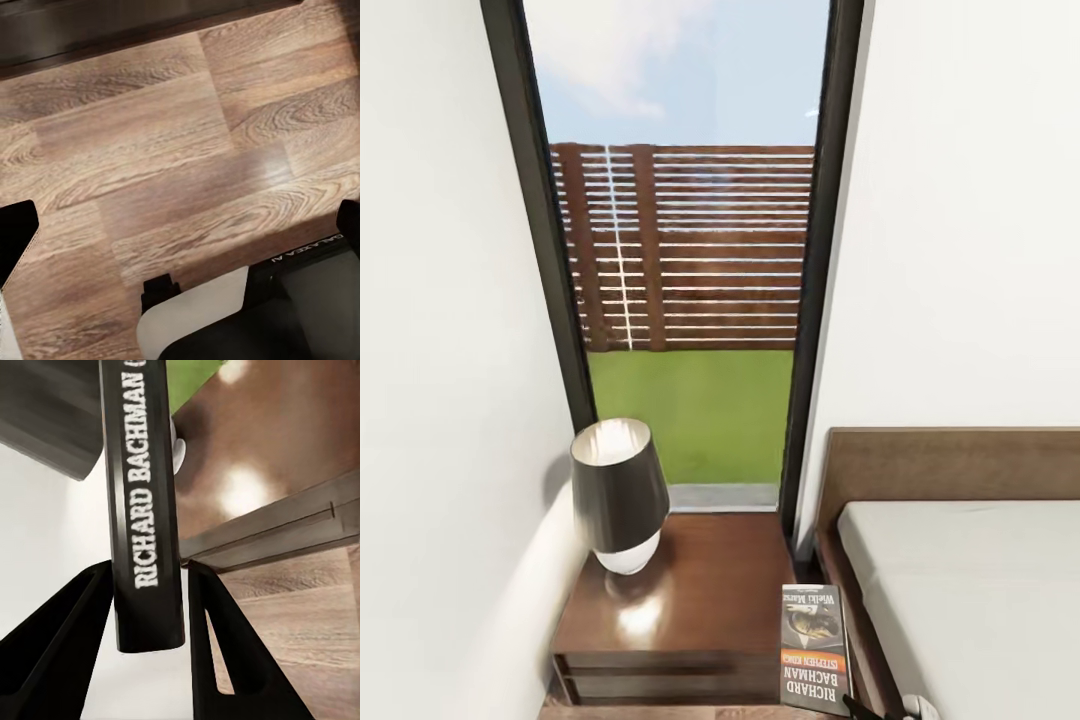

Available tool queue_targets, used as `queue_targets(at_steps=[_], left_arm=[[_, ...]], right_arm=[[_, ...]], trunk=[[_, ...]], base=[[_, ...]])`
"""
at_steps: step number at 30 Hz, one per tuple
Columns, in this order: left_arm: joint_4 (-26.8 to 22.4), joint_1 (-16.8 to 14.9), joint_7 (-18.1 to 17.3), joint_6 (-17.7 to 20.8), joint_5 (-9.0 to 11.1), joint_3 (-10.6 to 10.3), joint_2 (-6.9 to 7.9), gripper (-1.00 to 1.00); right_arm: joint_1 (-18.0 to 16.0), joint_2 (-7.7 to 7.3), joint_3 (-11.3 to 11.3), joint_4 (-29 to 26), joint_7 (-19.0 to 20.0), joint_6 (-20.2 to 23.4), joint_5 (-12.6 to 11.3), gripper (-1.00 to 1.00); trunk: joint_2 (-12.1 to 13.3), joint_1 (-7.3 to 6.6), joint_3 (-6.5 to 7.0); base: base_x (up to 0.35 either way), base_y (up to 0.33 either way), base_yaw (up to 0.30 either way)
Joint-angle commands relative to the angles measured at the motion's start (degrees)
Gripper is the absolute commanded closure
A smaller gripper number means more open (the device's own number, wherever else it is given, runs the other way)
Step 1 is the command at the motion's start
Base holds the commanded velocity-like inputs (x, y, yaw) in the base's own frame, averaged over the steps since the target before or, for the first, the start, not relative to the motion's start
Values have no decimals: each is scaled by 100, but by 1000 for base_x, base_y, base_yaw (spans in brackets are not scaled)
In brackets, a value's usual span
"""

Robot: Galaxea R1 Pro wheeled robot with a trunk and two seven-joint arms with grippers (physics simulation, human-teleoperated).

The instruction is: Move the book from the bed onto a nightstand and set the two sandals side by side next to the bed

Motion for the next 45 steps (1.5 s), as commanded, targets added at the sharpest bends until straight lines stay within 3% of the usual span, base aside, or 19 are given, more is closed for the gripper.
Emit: queue_targets(at_steps=[1, 34, 45], left_arm=[[3, -4, 3, -34, -29, -30, 2, -100], [3, -4, 3, -34, -28, -30, 2, -100], [-4, -4, -43, -56, -29, -26, 5, -100]], right_arm=[[-6, -2, 28, 0, 11, -12, -55, 100], [-6, -1, 28, -8, 14, -4, -59, 100], [-7, -26, 28, -9, 14, -4, -61, 100]], trunk=[[-5, 3, -7], [-5, 3, -7], [-5, 3, -7]], base=[[258, 0, 0], [225, 0, 0], [30, 0, 0]])
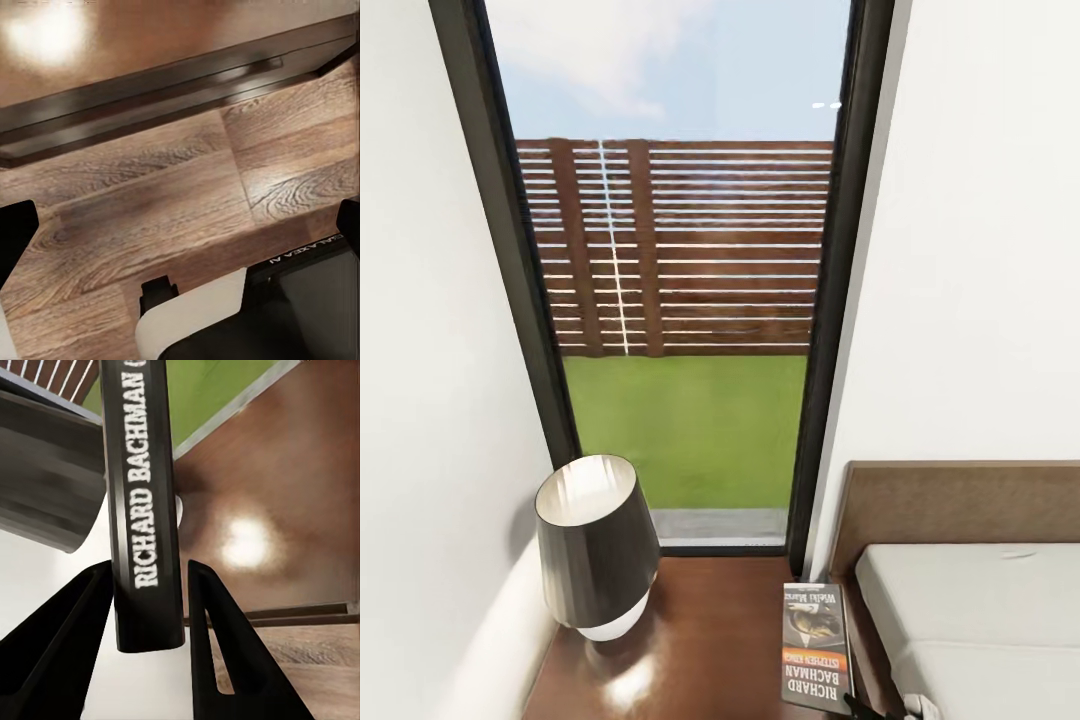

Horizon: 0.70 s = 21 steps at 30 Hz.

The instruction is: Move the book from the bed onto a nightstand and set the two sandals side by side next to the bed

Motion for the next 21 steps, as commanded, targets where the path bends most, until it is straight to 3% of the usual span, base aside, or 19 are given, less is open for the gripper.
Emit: queue_targets(at_steps=[1, 2, 4, 6, 7, 10, 11, 13, 14, 18, 20, 21], left_arm=[[-4, -4, -156, -108, -29, -24, 9, -100], [-8, -4, -376, -161, -29, -19, 10, -100], [-157, -12, -2104, -226, 8, 14, 23, -100], [-323, -17, -2633, -224, 127, 23, 48, -100], [-452, -20, -2921, -217, 294, 39, 75, -100], [-865, -42, -3478, -1, 1215, 102, 147, -100], [-934, -49, -3526, 80, 1377, 106, 150, -100], [-1269, -72, -3649, 531, 1903, 117, 170, -100], [-1488, -79, -3717, 804, 2072, 119, 201, -100], [-2048, -89, -4357, 1602, 2341, 125, 350, -100], [-2181, -80, -5110, 1875, 2404, 120, 418, -100], [-2175, -70, -5276, 1910, 2414, 118, 447, -100]], right_arm=[[-5, -3, 44, 2, 7, -9, -48, 100], [-5, -4, 41, 2, 7, -9, -46, 100], [-5, -15, 24, 2, 14, -9, -51, 100], [-5, -18, 15, 2, 15, -9, -52, 100], [-5, -19, 10, 2, 15, -9, -52, 100], [-4, -26, 3, 2, 16, -9, -52, 100], [-2, -27, 2, 2, 16, -9, -52, 100], [-4, -28, 1, 2, 16, -9, -52, 100], [-4, -27, 1, 2, 16, -9, -52, 100], [-5, -29, -1, 2, 23, -4, -52, 100], [-5, -27, 0, 2, 25, -1, -52, 100], [-5, -25, 0, 2, 25, -1, -52, 100]], trunk=[[-5, 1, -8], [-5, 1, -8], [-5, 1, -8], [-5, 1, -8], [-5, 1, -8], [-5, 1, -8], [-5, 1, -8], [-5, 1, -8], [-5, 1, -8], [-5, 1, -8], [-5, 1, -8], [-5, 1, -8]], base=[[0, 0, 0], [0, 0, 0], [0, 0, 0], [0, 0, 0], [0, 0, 0], [0, 0, 0], [0, 0, 0], [0, 0, 0], [0, 0, 0], [0, 0, 0], [0, 0, 0], [0, 0, 0]])
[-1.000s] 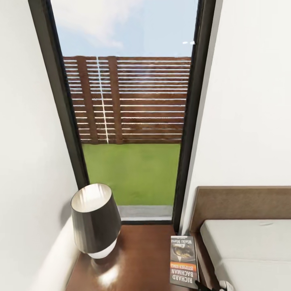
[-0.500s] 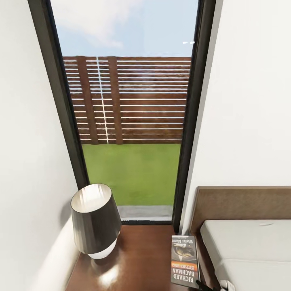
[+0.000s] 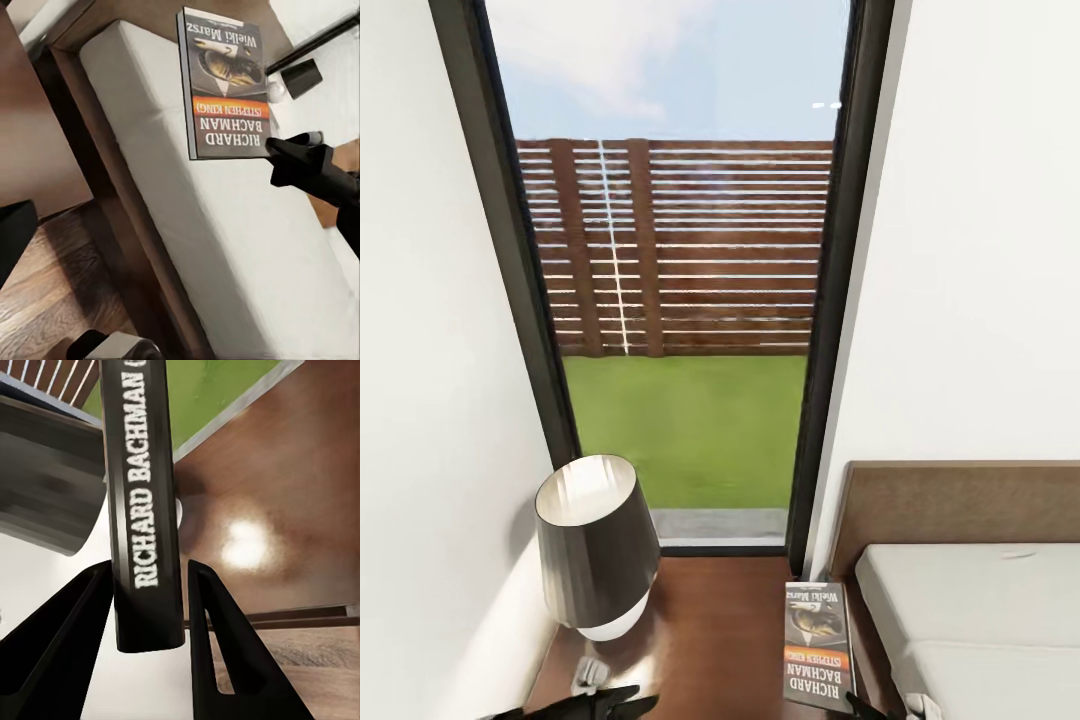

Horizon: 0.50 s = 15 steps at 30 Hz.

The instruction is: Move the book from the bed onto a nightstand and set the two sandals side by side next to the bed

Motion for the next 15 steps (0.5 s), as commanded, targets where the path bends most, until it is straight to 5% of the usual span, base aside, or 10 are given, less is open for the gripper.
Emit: queue_targets(at_steps=[1, 11, 15], left_arm=[[22, 5, -126, 62, 50, -22, 35, -100], [158, 36, -218, -213, 60, -34, 83, -100], [162, 36, -202, -224, 61, -39, 79, -100]], right_arm=[[-5, 2, 48, 2, 8, -8, -49, 100], [-5, 15, 63, -41, 55, 97, -41, 100], [-10, 26, 43, -105, 42, 580, -43, 100]], trunk=[[-5, 1, -8], [-5, 1, -8], [-5, 1, -8]], base=[[0, 0, 0], [0, 0, 0], [0, 0, 0]])
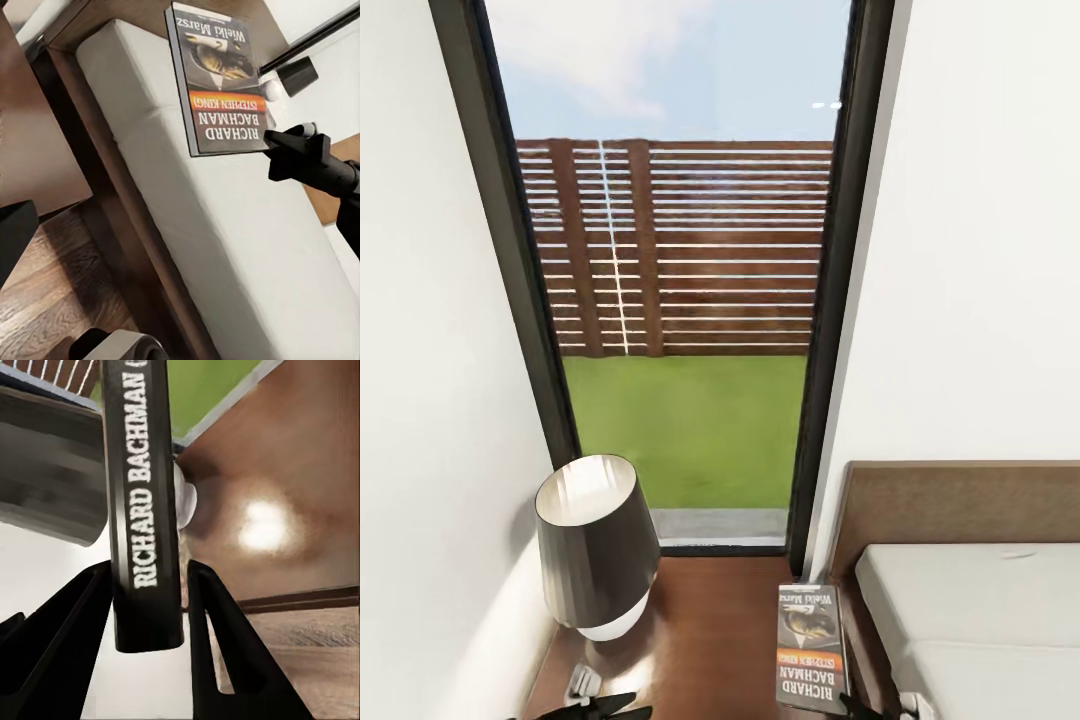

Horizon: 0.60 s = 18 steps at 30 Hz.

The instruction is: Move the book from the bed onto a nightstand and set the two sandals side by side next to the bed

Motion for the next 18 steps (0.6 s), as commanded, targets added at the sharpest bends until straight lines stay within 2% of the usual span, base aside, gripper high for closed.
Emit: queue_targets(at_steps=[1, 2, 4, 7, 10, 11, 12, 14, 18], left_arm=[[0, -3, -10, 50, 41, -23, 2, -100], [0, -3, -6, 46, 40, -24, 1, -100], [0, -3, -4, 42, 38, -24, 0, -100], [0, -3, 1, 40, 36, -25, -11, -100], [0, -3, 21, 40, 34, -20, -20, -100], [0, -3, 81, 39, 33, -12, -18, -100], [0, -3, 134, 39, 33, -7, -15, -100], [0, -3, 217, 39, 33, 1, -14, -100], [-3, -3, 414, 39, 33, 3, -20, -100]], right_arm=[[-7, 7, 26, -16, 3, 341, -64, 100], [-20, 36, 23, -67, -10, 814, -66, 100], [-43, 175, 24, -224, -18, 1356, -75, 100], [-64, 343, 19, -472, -109, 1727, -96, 100], [-91, 456, 17, -680, -514, 1836, -128, 100], [-101, 577, 16, -846, -953, 1873, -166, 100], [-105, 680, 16, -965, -1229, 1887, -206, 100], [-109, 805, 15, -1177, -1554, 1899, -293, 100], [-112, 919, 15, -1717, -2045, 1910, -591, 100]], trunk=[[-6, 1, -8], [-6, 1, -8], [-6, 1, -8], [-6, 1, -8], [-6, 1, -8], [-6, 1, -8], [-6, 1, -8], [-6, 1, -8], [-6, 1, -8]], base=[[0, 0, 0], [0, 0, 0], [0, 0, 0], [0, 0, 0], [0, 0, 0], [0, 0, 0], [0, 0, 0], [0, 0, 0], [0, 0, 0]])
